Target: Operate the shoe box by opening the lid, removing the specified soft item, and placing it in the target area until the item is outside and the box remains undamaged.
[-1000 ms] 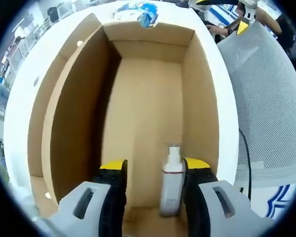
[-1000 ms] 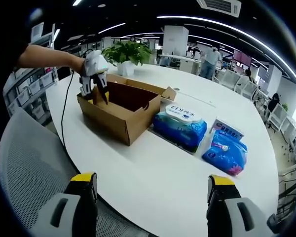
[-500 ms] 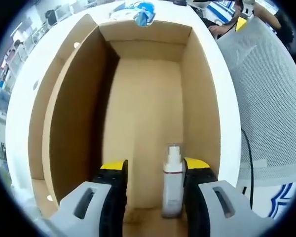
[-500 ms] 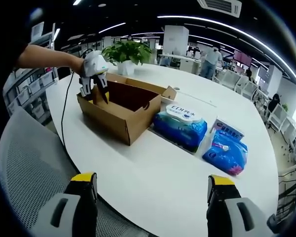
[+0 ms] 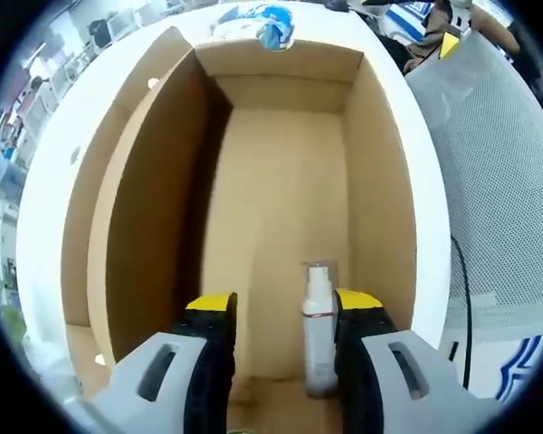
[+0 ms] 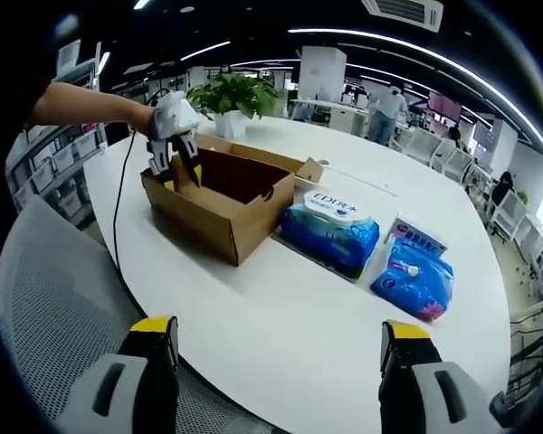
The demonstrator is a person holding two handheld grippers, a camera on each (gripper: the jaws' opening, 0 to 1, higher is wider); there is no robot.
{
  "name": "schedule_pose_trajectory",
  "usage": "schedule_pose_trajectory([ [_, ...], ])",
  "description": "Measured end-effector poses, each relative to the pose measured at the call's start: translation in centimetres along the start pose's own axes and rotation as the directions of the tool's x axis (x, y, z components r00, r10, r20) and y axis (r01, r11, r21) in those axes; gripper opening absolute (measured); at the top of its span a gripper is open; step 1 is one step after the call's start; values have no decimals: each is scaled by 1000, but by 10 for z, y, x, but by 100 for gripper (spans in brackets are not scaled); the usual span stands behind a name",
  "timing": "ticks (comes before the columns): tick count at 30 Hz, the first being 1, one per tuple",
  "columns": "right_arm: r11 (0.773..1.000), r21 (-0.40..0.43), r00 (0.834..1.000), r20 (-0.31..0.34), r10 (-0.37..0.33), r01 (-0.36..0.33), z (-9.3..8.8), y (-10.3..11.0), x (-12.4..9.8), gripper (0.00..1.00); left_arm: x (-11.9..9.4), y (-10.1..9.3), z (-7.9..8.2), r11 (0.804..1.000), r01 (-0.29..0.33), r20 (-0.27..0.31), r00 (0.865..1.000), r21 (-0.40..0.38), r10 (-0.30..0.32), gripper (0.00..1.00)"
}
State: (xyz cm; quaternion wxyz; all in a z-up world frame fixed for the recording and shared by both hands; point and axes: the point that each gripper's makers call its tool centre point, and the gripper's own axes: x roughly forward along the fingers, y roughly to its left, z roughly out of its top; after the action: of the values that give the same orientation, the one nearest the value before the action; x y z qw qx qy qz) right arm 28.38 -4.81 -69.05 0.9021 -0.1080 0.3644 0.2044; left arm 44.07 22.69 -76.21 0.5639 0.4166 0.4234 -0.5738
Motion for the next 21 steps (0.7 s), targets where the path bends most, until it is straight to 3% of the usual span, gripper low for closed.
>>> schedule_pose_trajectory([
  [14, 1000, -16, 1000, 2, 12, -12, 3, 3, 2, 92, 2, -7, -12, 999, 27, -9, 1000, -25, -28, 41],
  [21, 1000, -22, 1000, 0, 12, -12, 3, 3, 2, 92, 5, -7, -22, 1000, 14, -53, 999, 10, -13, 41],
])
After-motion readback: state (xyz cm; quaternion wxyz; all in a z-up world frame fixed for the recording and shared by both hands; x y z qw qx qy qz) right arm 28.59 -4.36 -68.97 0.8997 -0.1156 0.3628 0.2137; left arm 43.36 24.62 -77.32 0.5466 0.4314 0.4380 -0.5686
